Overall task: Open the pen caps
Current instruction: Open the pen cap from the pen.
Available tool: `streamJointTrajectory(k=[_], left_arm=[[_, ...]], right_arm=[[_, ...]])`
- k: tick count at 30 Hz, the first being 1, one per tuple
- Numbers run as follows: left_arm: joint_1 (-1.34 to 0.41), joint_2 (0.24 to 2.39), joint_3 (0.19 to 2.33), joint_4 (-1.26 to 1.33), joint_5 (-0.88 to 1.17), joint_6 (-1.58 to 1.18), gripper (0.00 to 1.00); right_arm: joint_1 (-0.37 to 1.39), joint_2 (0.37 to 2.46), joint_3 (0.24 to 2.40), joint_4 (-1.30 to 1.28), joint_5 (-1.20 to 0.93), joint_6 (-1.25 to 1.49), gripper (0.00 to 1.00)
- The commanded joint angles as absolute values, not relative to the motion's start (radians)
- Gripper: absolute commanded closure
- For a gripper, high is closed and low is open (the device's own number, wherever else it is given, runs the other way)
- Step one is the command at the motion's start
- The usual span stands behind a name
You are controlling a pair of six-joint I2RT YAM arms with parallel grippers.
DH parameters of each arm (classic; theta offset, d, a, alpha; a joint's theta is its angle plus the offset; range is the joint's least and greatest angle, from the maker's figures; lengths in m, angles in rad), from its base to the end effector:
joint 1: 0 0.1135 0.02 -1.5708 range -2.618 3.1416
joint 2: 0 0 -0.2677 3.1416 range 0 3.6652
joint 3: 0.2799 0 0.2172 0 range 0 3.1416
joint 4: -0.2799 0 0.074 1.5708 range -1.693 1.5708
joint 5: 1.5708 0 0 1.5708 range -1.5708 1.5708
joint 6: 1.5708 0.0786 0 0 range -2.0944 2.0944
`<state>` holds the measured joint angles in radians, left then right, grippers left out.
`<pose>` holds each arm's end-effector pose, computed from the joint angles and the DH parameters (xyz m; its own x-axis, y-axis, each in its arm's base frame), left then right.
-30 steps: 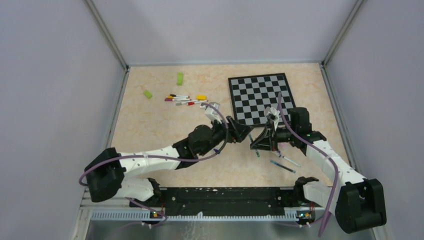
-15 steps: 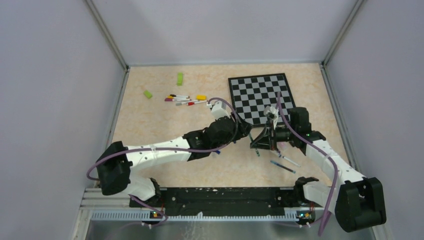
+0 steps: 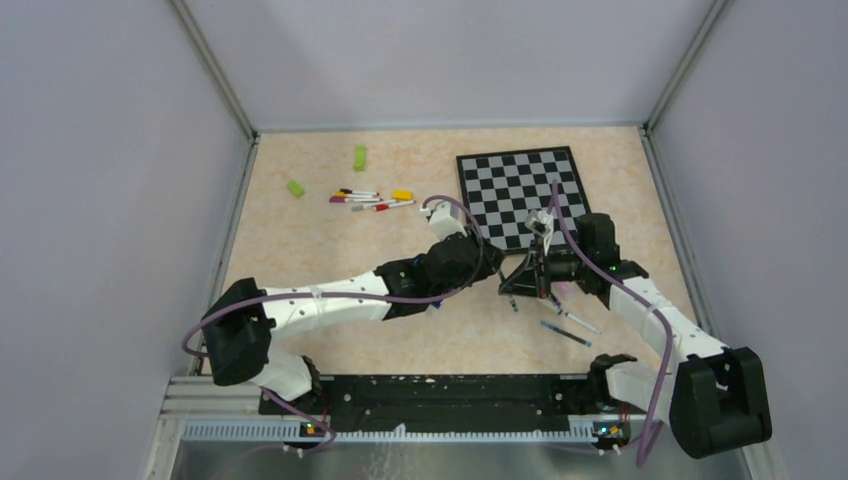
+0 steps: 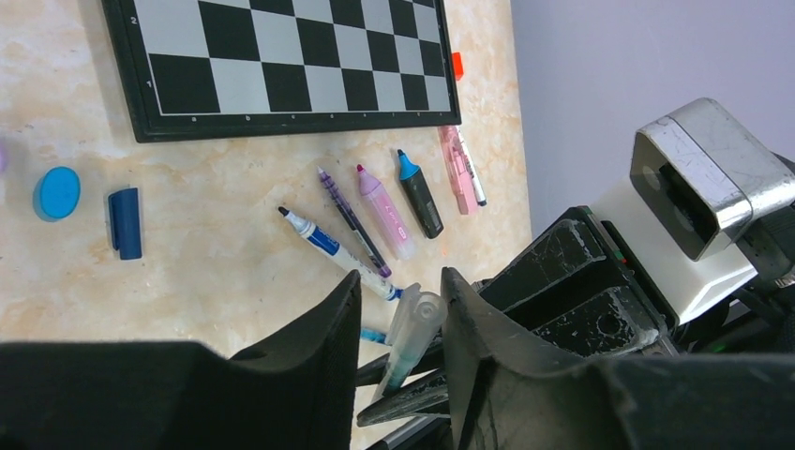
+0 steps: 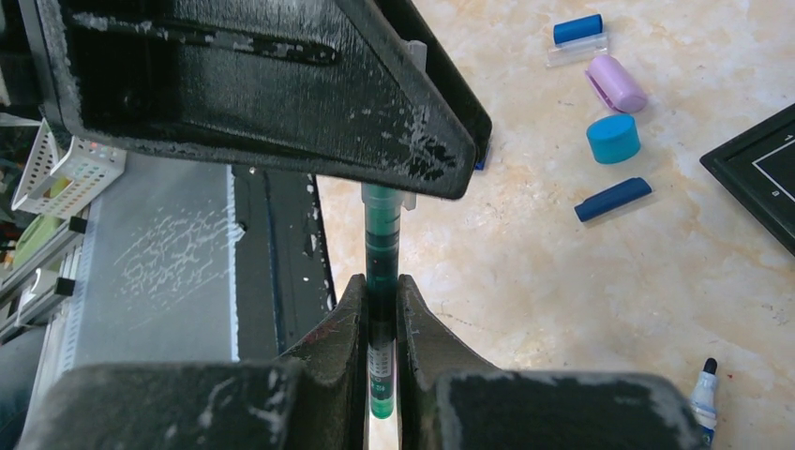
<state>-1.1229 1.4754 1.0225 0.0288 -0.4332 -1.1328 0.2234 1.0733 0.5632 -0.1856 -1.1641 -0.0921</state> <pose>0.1774 -0.2930 0.2828 -0.6664 -0.5109 -0.5430 0.1153 0.6489 -0.7521 0.1638 0.1112 0.2318 -0.5511 -0.1625 -0.8185 -0.8293 0.2155 0.5156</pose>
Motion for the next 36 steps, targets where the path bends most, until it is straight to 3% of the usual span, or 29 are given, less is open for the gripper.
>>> streamJointTrajectory(k=[1,5,10,17,23,30,36], left_arm=[[-1.132,1.497,1.071,0.020,-0.410,-1.140,0.63],[-1.133,1.510,1.086,0.010,-0.410,-1.125,0.71],[-1.133,1.506,1.090,0.024,-0.415,-1.078,1.00],[-1.113,1.427,1.089,0.106,-0.635,-0.975,1.00],[-1.011,1.305,0.997,0.244,-0.767,-1.097,1.00],[-0.912,1.215,0.942,0.267,-0.712,-1.144,1.00],[-0.893,1.056,0.706,0.423,-0.501,-0.786,1.00]], right_arm=[[0.245,1.082,0.595,-0.145,-1.149,-0.086,1.00],[0.251,1.083,0.598,-0.155,-1.146,-0.090,1.00],[0.255,1.083,0.600,-0.166,-1.140,-0.105,1.00],[0.268,1.080,0.610,-0.253,-1.142,-0.235,1.00],[0.278,1.081,0.623,-0.294,-1.110,-0.282,1.00],[0.302,1.093,0.647,-0.347,-1.065,-0.342,1.00],[0.251,1.050,0.732,-0.534,-0.919,-0.576,1.00]])
